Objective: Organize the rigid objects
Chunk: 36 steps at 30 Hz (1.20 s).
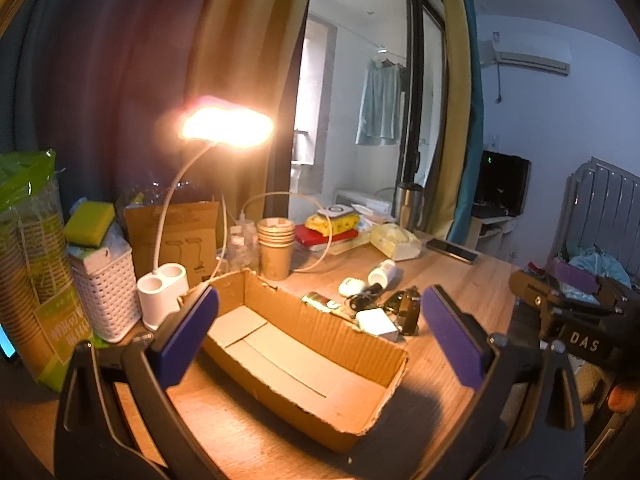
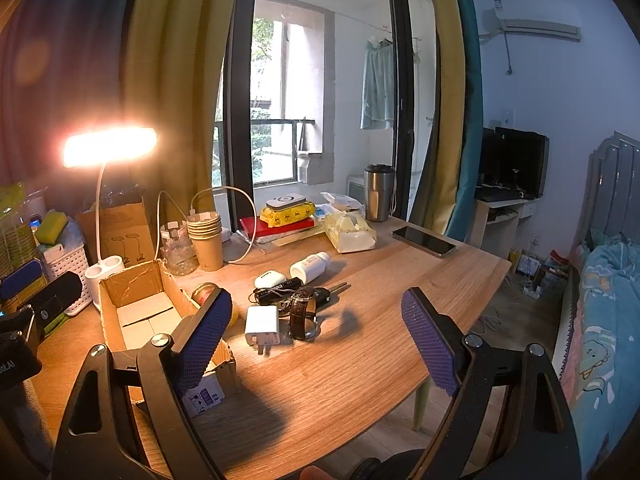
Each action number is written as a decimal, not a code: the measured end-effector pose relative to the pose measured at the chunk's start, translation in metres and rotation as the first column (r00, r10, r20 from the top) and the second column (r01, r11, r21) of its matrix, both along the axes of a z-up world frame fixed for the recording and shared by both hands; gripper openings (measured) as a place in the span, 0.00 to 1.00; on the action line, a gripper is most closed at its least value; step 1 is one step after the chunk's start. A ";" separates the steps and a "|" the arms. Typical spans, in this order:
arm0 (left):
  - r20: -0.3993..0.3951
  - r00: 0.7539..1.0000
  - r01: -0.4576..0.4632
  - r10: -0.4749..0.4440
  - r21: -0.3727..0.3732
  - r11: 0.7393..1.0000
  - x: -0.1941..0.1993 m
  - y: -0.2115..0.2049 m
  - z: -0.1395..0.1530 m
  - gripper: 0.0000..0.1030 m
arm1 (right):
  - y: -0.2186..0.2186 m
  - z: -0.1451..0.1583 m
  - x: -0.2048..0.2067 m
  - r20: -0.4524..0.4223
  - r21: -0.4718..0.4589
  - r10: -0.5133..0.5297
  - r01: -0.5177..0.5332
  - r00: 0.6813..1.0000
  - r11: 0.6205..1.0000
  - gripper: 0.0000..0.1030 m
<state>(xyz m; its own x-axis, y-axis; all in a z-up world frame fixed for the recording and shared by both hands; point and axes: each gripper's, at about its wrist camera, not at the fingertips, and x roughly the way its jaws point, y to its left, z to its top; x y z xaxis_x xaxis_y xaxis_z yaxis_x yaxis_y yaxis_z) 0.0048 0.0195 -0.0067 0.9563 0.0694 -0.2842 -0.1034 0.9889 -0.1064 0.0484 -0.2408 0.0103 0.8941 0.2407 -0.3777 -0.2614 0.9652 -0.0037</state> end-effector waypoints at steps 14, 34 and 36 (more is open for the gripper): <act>0.005 1.000 0.007 -0.007 0.002 1.000 -0.003 -0.001 0.000 0.99 | -0.001 0.001 -0.002 0.002 -0.005 0.001 -0.001 1.000 1.000 0.86; 0.005 1.000 0.004 -0.004 -0.005 1.000 -0.003 -0.002 0.001 0.99 | 0.003 0.002 -0.002 0.007 -0.014 0.003 -0.003 1.000 1.000 0.86; 0.006 1.000 0.003 -0.003 -0.005 1.000 -0.003 -0.002 0.002 0.99 | 0.003 0.003 -0.003 0.009 -0.013 0.003 -0.003 1.000 1.000 0.86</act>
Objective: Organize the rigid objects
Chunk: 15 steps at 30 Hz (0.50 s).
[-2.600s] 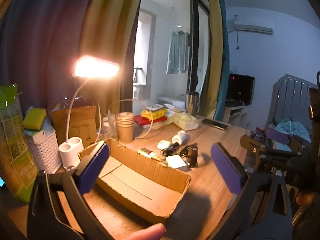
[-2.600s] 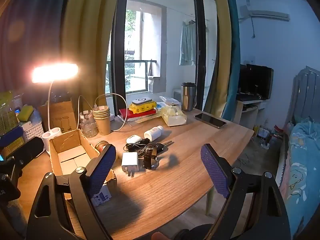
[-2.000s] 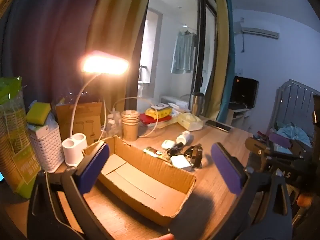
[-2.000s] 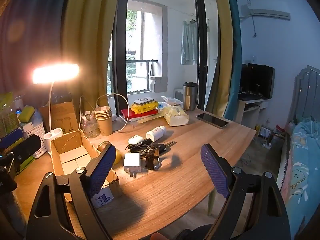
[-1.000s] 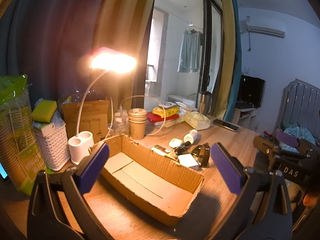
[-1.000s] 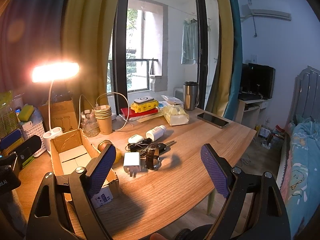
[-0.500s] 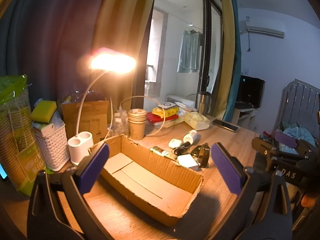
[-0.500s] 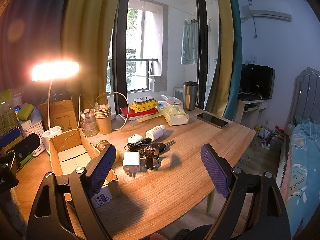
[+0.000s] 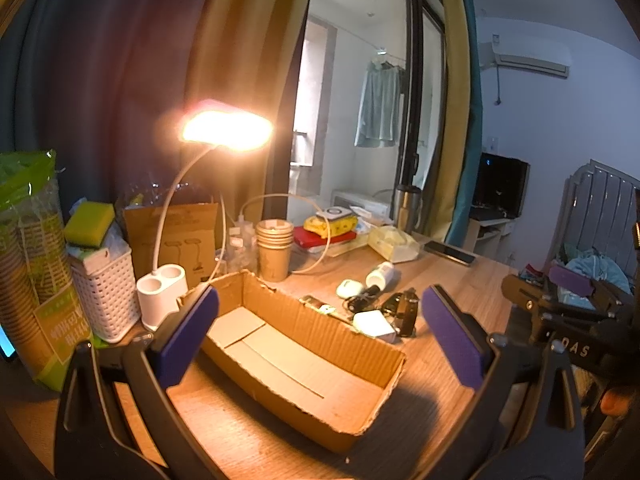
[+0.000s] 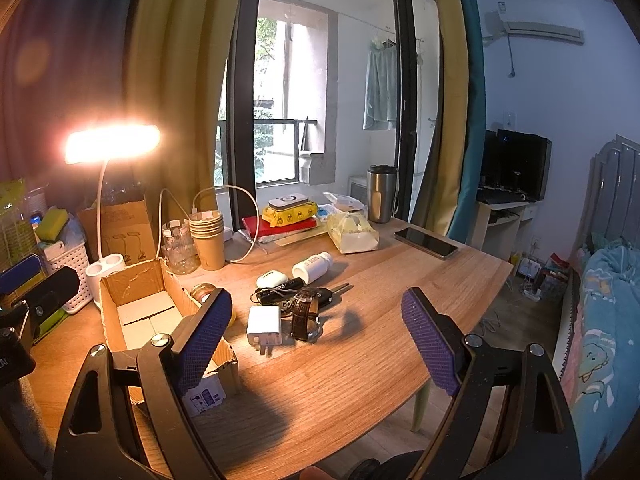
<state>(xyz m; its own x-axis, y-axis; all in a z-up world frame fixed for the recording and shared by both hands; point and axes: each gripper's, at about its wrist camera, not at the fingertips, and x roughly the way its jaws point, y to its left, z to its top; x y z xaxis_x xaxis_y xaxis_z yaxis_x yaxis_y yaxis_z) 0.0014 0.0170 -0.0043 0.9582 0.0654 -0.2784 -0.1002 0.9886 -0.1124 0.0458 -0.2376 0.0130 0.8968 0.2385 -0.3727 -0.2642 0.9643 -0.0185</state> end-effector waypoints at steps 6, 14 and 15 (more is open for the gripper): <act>0.000 1.000 -0.009 0.009 -0.005 1.000 0.000 0.003 0.001 0.99 | 0.002 0.001 0.001 -0.002 0.001 0.005 -0.004 1.000 1.000 0.86; -0.021 0.999 -0.038 0.038 -0.017 0.999 0.005 0.010 -0.004 0.99 | 0.001 0.000 0.003 -0.013 0.003 0.004 -0.004 1.000 1.000 0.87; -0.032 0.998 -0.050 0.049 -0.018 0.999 0.007 0.011 -0.006 0.99 | 0.001 -0.001 0.004 -0.016 0.003 0.004 -0.004 1.000 1.000 0.86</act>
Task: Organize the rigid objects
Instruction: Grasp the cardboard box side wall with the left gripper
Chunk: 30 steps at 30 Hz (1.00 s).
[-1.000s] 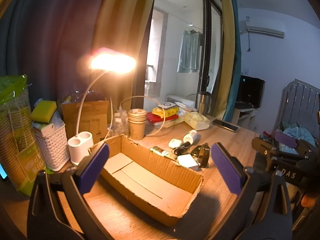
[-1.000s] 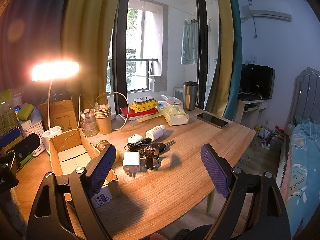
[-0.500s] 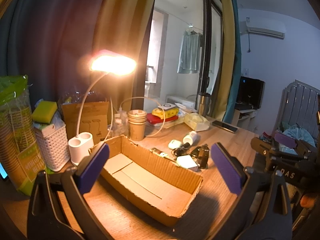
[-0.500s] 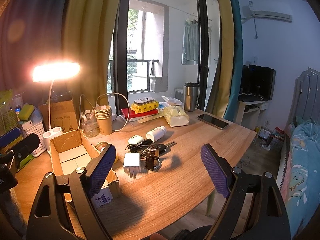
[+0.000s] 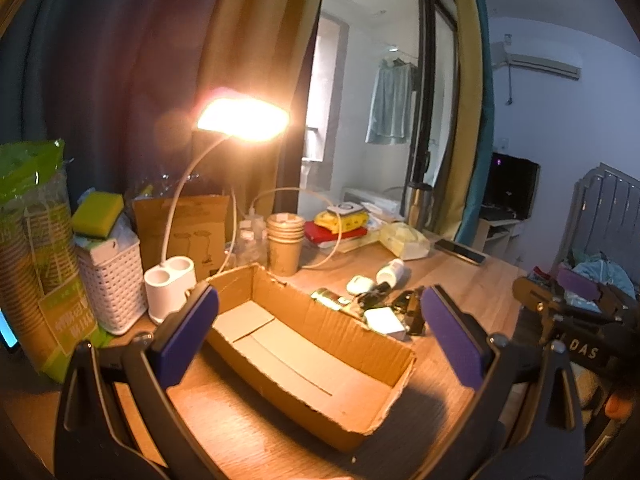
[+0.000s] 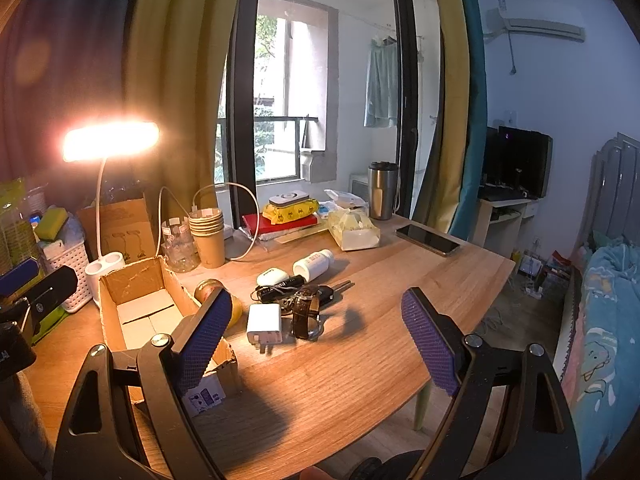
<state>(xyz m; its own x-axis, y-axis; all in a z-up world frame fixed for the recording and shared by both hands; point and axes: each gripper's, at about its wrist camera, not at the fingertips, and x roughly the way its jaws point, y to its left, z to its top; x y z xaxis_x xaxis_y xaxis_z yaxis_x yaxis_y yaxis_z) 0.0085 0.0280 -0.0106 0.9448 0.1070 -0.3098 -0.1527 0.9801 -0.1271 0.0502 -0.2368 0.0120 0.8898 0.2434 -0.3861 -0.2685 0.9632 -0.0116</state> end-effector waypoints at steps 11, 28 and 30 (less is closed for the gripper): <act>-0.207 0.967 -0.160 0.148 -0.043 0.986 0.034 0.027 -0.056 0.99 | 0.000 -0.017 0.026 -0.046 -0.019 0.014 -0.014 0.999 1.000 0.86; -0.472 0.875 -0.160 0.109 -0.069 0.985 0.093 0.030 -0.119 0.70 | -0.009 -0.054 0.060 -0.147 -0.007 0.003 -0.004 0.989 1.000 0.87; -0.480 0.870 -0.157 0.111 -0.058 0.986 0.095 0.028 -0.119 0.66 | -0.011 -0.056 0.062 -0.156 -0.007 0.000 -0.001 0.988 1.000 0.87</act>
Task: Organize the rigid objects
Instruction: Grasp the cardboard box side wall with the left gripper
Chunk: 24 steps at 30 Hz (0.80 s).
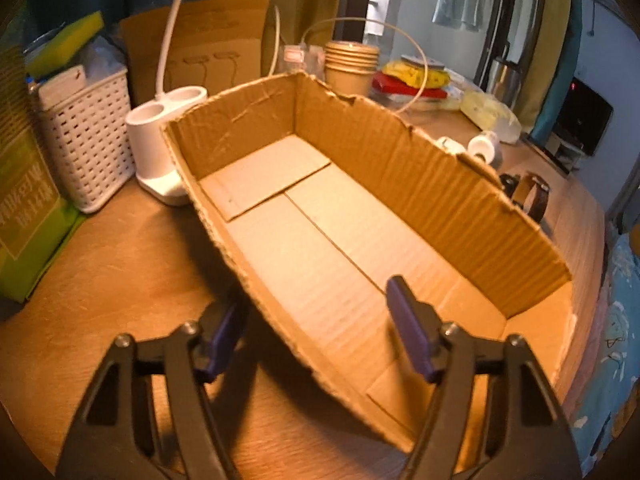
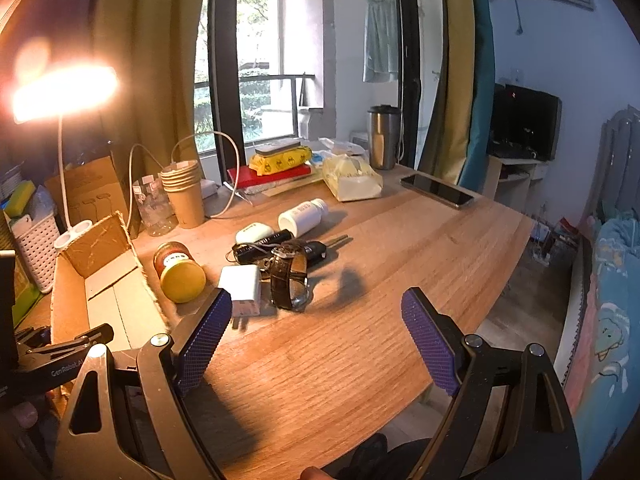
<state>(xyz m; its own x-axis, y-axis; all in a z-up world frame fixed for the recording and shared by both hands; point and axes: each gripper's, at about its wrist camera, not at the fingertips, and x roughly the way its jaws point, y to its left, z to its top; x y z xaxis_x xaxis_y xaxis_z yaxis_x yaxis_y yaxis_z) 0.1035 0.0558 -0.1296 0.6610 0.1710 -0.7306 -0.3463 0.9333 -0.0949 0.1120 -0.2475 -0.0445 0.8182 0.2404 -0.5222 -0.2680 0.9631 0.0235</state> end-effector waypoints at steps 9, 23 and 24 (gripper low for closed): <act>-0.070 0.993 0.092 -0.091 0.020 0.996 0.024 0.002 -0.002 0.38 | -0.008 -0.005 0.004 -0.026 0.016 -0.023 0.024 0.999 1.000 0.87; -0.116 0.958 0.268 -0.263 0.022 0.963 0.055 0.033 -0.004 0.16 | -0.004 -0.013 0.005 -0.073 0.012 -0.015 0.016 0.997 1.000 0.87; -0.111 0.956 0.275 -0.272 0.012 0.961 0.057 0.036 -0.004 0.16 | -0.002 -0.014 0.004 -0.078 0.014 -0.009 0.010 0.997 1.000 0.87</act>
